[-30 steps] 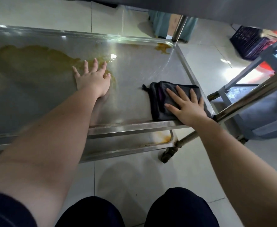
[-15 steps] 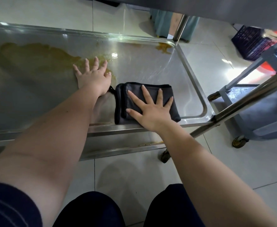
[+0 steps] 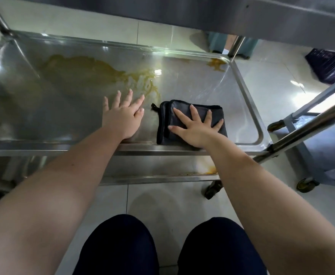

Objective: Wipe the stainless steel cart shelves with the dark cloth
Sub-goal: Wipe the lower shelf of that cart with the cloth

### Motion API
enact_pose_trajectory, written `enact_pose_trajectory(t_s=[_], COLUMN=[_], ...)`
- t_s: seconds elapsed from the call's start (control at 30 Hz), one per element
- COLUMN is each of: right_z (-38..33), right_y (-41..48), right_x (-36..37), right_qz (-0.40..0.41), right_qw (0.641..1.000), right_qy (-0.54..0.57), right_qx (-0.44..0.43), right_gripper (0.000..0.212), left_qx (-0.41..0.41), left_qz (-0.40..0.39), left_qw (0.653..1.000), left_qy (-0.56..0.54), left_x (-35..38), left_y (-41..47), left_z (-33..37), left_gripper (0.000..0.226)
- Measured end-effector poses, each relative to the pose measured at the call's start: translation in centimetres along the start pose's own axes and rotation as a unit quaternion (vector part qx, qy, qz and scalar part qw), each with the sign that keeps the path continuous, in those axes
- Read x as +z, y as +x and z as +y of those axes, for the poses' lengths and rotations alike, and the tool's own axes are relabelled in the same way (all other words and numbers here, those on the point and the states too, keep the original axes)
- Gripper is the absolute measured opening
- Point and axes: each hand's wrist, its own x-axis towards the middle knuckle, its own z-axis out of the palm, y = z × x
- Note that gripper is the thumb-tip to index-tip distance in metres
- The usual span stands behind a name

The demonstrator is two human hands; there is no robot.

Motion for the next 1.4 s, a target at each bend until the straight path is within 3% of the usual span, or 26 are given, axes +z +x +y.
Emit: enact_pose_trajectory(t_s=[0.1,0.23,0.6,0.7,0.87,0.97,1.17,1.3,1.4], right_z=[-1.5,-0.6,11.6,9.3,-1.0,-5.3,-5.0,-5.2,-4.8], right_y=[0.2,-0.1,-2.4,-2.3,-1.6,-1.3,-1.0,-1.0,-0.8], right_x=[0.3,1.6,-0.3,0.1,1.7,2.7,3.2,3.1,2.4], right_qz=[0.047,0.052,0.043,0.045,0.034,0.036,0.059,0.055,0.005], right_qw=[0.999,0.998,0.994,0.994,0.998,0.996,0.995,0.996,0.998], right_qy=[-0.021,-0.035,-0.029,-0.033,-0.046,-0.065,-0.055,-0.041,0.002], right_qx=[0.012,0.002,0.094,0.091,-0.027,-0.054,-0.051,-0.051,-0.057], right_gripper=[0.075,0.075,0.072,0.073,0.072,0.072,0.070,0.062,0.060], left_qx=[-0.011,-0.014,-0.021,-0.022,-0.015,-0.016,-0.072,-0.064,-0.066], left_qz=[0.007,0.001,0.007,0.002,-0.019,-0.046,-0.065,-0.058,-0.044], left_qw=[1.000,1.000,1.000,1.000,1.000,0.998,0.995,0.996,0.997], left_qy=[0.003,-0.005,-0.007,0.000,-0.008,-0.049,0.026,0.020,0.015], left_x=[0.1,0.0,0.5,0.3,-0.1,-1.8,-3.5,-2.9,-2.7], left_y=[0.1,0.3,0.2,0.2,0.1,1.5,3.0,2.4,2.0], left_z=[0.2,0.3,0.6,0.7,0.6,-0.9,-10.0,-10.7,-10.4], left_gripper=[0.050,0.051,0.051,0.052,0.051,0.052,0.055,0.058,0.057])
